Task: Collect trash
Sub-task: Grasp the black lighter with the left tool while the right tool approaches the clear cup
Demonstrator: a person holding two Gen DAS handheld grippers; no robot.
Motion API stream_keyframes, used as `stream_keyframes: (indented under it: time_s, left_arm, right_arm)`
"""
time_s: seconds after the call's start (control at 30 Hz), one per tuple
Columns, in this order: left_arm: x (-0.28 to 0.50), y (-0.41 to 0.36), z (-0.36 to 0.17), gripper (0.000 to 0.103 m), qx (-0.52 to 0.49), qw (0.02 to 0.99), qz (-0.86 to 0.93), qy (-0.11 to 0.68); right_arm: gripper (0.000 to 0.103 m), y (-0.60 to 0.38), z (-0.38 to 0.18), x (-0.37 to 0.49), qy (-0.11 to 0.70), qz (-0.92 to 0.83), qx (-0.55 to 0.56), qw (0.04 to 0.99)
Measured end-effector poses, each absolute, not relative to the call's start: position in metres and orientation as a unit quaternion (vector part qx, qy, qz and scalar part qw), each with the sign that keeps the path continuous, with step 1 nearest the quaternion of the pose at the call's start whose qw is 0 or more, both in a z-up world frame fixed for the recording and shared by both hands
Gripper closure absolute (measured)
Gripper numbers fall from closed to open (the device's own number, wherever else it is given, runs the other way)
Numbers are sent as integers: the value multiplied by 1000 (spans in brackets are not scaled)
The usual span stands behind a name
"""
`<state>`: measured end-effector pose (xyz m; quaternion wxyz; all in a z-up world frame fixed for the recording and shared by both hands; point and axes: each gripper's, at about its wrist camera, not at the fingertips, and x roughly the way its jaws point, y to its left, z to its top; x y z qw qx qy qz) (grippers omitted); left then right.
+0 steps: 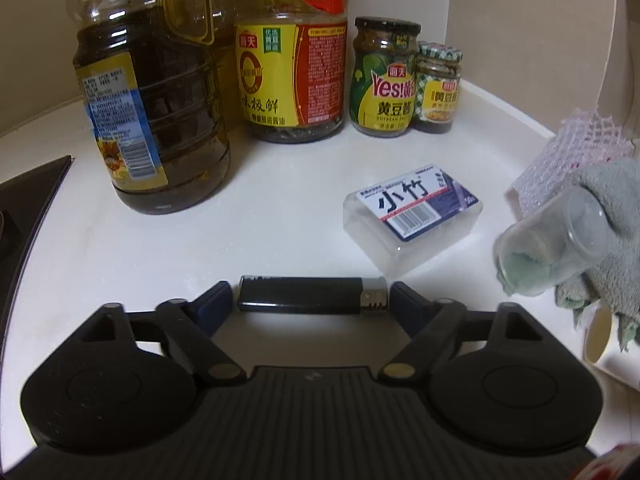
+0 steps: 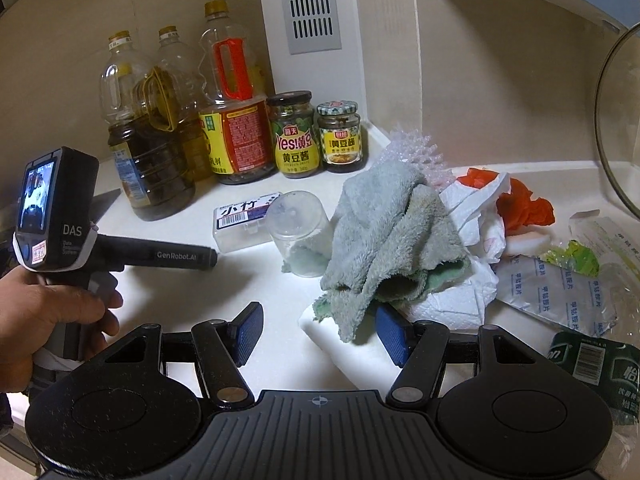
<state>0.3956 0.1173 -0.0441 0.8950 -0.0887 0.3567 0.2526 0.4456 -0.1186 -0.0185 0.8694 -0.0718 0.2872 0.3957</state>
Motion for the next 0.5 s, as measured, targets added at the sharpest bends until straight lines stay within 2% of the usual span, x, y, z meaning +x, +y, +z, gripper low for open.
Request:
stream_keyframes:
  time_s: [0.5]
  left_arm:
    - [338,113,-18,23,-115,904,241,334]
  right_arm:
    - [41,-99,-17,460,277,397,-76,871]
